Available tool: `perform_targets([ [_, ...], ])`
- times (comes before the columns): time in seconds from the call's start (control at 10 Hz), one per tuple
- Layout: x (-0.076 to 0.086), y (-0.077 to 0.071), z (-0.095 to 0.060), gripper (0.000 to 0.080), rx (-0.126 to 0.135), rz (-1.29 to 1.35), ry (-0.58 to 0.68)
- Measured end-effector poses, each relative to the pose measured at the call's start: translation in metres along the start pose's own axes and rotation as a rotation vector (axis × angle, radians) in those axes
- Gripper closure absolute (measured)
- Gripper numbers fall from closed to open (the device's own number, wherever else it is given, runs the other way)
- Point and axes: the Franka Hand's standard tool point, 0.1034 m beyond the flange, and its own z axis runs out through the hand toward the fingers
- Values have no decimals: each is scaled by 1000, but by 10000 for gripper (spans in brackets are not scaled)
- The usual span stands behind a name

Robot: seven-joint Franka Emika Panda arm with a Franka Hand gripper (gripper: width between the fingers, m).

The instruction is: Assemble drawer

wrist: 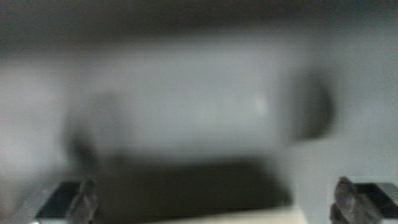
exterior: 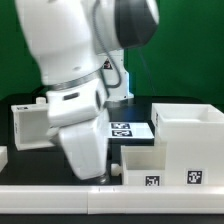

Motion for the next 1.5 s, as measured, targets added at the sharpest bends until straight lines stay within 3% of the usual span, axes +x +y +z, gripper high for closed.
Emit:
perform_targets([
  [0.2,26,-12,2,151,-13,33,3],
  [0.4,52,-26,10,151,-1,81,13],
  [0.6,61,-26,13,148,-33,90,11],
  [1.1,54,-24,10,148,-38,97,10],
  [1.3,34,-22,2,148,-29,91,11],
  [1.5,1,-21,-7,148,-31,65,10],
])
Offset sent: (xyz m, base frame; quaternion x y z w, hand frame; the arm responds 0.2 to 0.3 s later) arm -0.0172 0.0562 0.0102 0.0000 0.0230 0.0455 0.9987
